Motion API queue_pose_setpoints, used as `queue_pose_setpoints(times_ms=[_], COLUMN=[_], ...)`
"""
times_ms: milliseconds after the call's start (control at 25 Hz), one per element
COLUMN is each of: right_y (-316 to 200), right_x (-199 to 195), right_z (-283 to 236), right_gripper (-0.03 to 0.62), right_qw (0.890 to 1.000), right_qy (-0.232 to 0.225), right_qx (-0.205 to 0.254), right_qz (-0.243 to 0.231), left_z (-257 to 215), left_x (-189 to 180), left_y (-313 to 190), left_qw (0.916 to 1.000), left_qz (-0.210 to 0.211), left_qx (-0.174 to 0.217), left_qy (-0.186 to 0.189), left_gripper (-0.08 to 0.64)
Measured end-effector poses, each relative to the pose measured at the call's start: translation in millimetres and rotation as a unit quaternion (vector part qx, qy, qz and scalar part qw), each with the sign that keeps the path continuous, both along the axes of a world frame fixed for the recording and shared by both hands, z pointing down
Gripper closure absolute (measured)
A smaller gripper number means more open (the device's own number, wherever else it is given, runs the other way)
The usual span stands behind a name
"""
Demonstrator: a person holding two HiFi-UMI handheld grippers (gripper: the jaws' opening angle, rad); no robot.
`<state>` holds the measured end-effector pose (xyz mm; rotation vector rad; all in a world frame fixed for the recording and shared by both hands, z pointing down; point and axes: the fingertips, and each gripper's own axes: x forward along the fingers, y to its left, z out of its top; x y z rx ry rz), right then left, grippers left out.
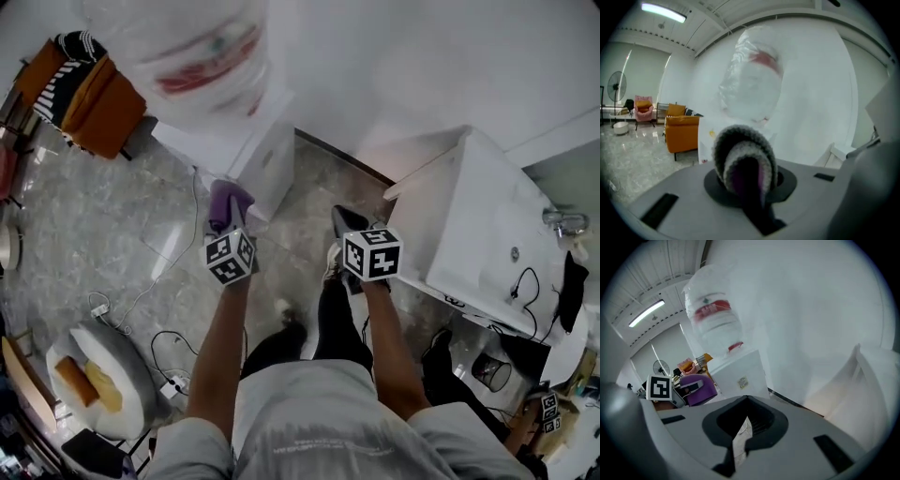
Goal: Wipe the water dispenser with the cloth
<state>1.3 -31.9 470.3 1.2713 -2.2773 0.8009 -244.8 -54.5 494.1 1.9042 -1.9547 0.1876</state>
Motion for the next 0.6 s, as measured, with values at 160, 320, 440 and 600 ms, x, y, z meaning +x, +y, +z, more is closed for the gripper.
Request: queue_pose_setpoints(times_ms=[160, 320, 440, 600], right_y=[2.0, 2.2, 9.0, 24.5], right_x=[-18.9, -45.3, -75.6, -110.7], right_z=[-50.8, -105.3, -145.8, -198.3], right_gripper=[0.584, 0.584, 0.584, 0.584], right_qw=[0.997, 0.989, 0.977, 0.954], right_qy=[0.019, 0.033, 0.046, 0.045], right_qx=[0.058, 0.121, 0.172, 0.233], right_qz=[-0.042, -0.075, -0.119, -0.185], left_z=[-57.2, -122.7, -167.9, -209.6], left_x=[-40.9, -69.6, -86.4, -98.4], left_y=[20.4, 40.1, 58.5, 82.9], left_qw=[0.9975, 0.9920, 0.9866, 0.9788], left_qz=[0.015, 0.032, 0.042, 0.043], left_qx=[0.031, 0.070, 0.097, 0.115], left_qy=[-0.063, -0.100, -0.124, -0.164], left_gripper=[0.502, 0.502, 0.502, 0.502])
